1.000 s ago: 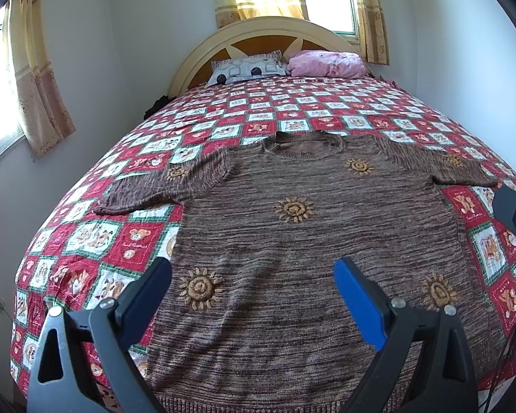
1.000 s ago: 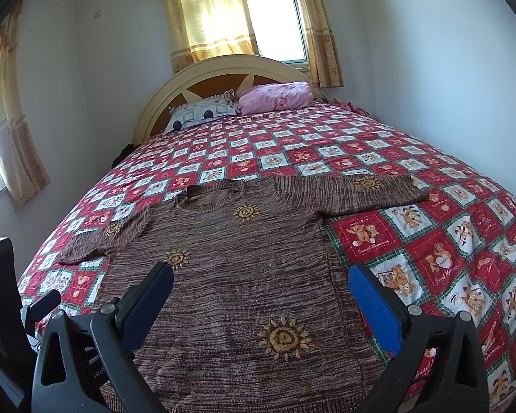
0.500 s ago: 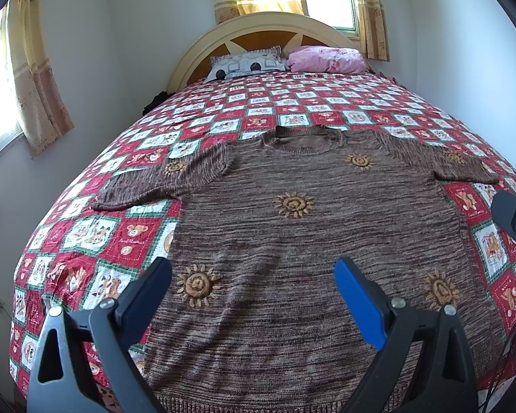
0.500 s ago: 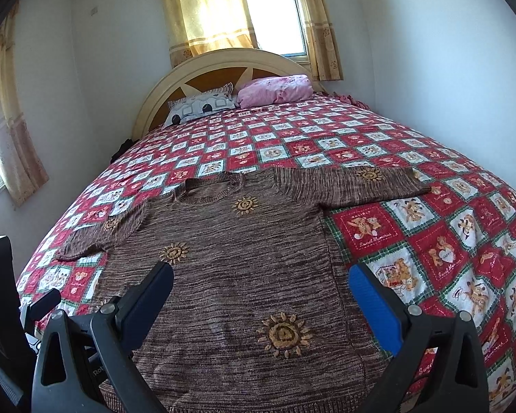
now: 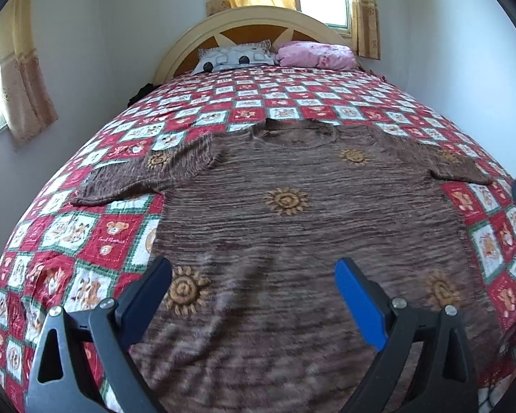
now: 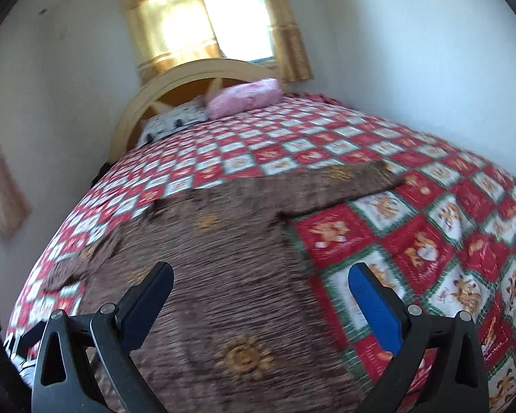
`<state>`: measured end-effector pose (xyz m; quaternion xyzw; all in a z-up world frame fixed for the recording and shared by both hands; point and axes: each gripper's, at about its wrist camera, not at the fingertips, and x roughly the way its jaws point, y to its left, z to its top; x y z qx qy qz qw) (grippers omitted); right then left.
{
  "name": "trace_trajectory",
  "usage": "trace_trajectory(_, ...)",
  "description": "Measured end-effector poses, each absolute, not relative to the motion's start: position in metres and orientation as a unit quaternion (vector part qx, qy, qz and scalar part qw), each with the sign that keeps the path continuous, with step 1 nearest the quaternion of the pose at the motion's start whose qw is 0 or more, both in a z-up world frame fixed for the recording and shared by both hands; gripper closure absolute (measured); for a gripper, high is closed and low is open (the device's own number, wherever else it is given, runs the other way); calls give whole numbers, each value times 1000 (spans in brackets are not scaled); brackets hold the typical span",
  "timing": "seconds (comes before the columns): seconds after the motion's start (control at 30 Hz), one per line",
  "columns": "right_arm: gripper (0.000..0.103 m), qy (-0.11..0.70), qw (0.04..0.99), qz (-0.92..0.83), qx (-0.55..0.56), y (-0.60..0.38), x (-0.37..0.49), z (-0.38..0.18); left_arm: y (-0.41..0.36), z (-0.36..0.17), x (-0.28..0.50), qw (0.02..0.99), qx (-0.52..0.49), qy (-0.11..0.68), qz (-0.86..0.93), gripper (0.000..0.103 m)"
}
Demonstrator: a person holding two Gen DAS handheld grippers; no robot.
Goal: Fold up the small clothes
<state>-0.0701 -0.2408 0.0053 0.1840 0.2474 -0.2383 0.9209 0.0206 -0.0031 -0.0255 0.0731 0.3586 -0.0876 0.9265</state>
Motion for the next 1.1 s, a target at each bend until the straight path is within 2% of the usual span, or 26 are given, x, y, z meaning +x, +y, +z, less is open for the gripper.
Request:
trace_trajectory(0.1, 1, 248, 906, -261, 224, -287, -69, 2, 8, -33, 44, 926, 62, 366, -75, 5)
trace_trajectory(0.27, 3, 202, 881, -314, 292, -387, -74, 14, 27, -40, 95, 927, 40, 372, -39, 5)
trace_trajectory(0.5, 37, 273, 864, -333, 258, -499, 0, 3, 33, -60, 139, 930, 28, 366, -17, 5)
trace_trajectory(0.53, 39, 280, 863, -337, 253, -508, 7, 0, 33, -68, 143, 927, 28, 375, -13, 5)
trace_trajectory(0.7, 40, 327, 847, -346, 236, -540, 50, -31, 38, -94, 157, 903, 5, 429, -20, 5)
trace_trajectory(0.87, 43, 365, 831, -344, 238, -547, 75, -59, 35, -94, 153, 904, 12, 426, -21, 2)
trace_trajectory(0.97, 52, 382, 829, -361, 189, -542, 83, -65, 35, -95, 155, 903, 10, 429, -24, 0)
trace_trajectory(1.0, 59, 386, 829, -362, 179, -541, 84, -66, 36, -95, 157, 903, 9, 430, -25, 0)
trace_trajectory(1.1, 87, 390, 837, -334, 189, -543, 82, -63, 36, -96, 158, 903, 7, 429, -25, 0)
